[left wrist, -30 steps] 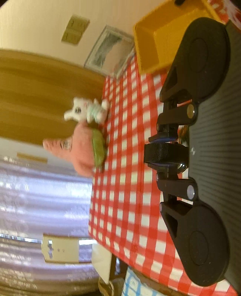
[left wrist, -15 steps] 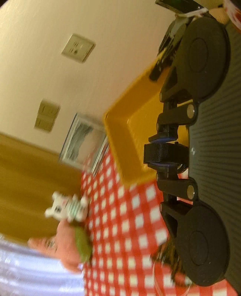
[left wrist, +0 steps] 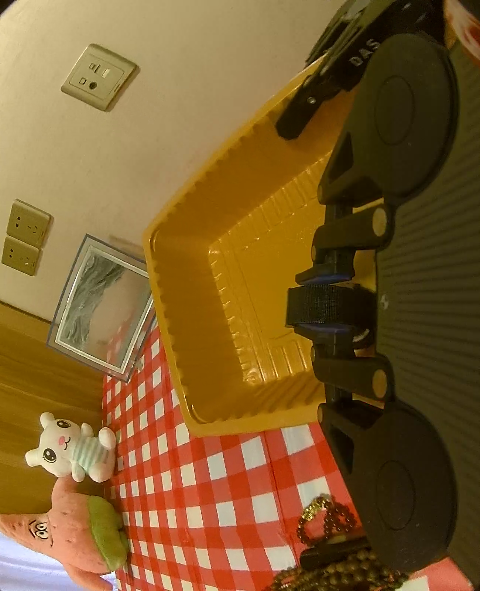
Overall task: Organize jewelry
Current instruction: 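Carry the black watch into the tray and open the left tool, then reach the left tool into the bead pile and grasp a black watch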
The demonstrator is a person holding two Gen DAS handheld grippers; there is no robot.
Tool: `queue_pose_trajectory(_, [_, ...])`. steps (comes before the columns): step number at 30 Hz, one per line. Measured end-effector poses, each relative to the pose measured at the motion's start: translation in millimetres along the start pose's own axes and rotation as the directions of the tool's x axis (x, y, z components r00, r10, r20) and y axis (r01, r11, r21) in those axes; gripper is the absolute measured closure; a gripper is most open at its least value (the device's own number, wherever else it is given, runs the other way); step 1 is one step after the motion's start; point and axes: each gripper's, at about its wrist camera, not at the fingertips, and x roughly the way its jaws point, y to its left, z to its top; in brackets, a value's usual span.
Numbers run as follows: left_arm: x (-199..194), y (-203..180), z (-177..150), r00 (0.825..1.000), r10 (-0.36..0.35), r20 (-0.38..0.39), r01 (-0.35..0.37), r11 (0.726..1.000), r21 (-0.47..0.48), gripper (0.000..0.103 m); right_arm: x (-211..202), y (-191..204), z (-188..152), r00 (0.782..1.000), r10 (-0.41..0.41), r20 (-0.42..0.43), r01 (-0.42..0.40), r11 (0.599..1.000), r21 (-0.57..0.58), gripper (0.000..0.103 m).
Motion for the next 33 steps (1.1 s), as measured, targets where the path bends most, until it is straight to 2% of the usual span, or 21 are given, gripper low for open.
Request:
queue_pose_trajectory(3, [-3.8,0.8,3.7,1.0,-0.001,0.025,0.001,1.0,-0.01,0.083,0.4,-0.6,-0.1,1.0,-0.003,-0.005,0.004,1.0,0.003,0.097])
queue_pose_trajectory(8, [-40.8,9.9,5.0,0.995,0.004,0.098,0.001,0.998,-0.056,0.081,0.1,-3.0,-1.8,1.0,-0.006,-0.009,0.006,1.0,0.008,0.098])
queue_pose_trajectory(13, [-84.9,33.5,-7.6,0.982,0.093,0.163,-0.079,0.993,-0.09,0.081,-0.8,-4.4,-2.8,1.0,-0.014,-0.008,0.014,1.0,0.005,0.098])
queue_pose_trajectory(17, [-115.0,63.2,-25.0,0.969,0.186,0.16,-0.163,0.975,-0.15,0.081,-1.0,-6.2,-3.4,1.0,-0.024,-0.01,0.024,1.0,0.009,0.097])
queue_pose_trajectory(21, [-127.2,83.1,-43.3,0.957,0.261,0.128,-0.236,0.954,-0.183,0.081,-2.3,-5.8,-4.3,1.0,-0.029,-0.013,0.029,1.0,0.008,0.097])
queue_pose_trajectory(26, [-124.8,93.3,-59.0,0.943,0.322,0.086,-0.304,0.936,-0.179,0.081,-4.7,-4.7,-4.2,0.999,-0.032,-0.015,0.032,0.999,0.002,0.098])
queue_pose_trajectory(33, [-124.1,95.0,-62.1,0.922,0.375,0.1,-0.359,0.922,-0.147,0.081,-7.6,-7.5,-6.3,0.999,-0.039,-0.022,0.039,0.999,0.0,0.098])
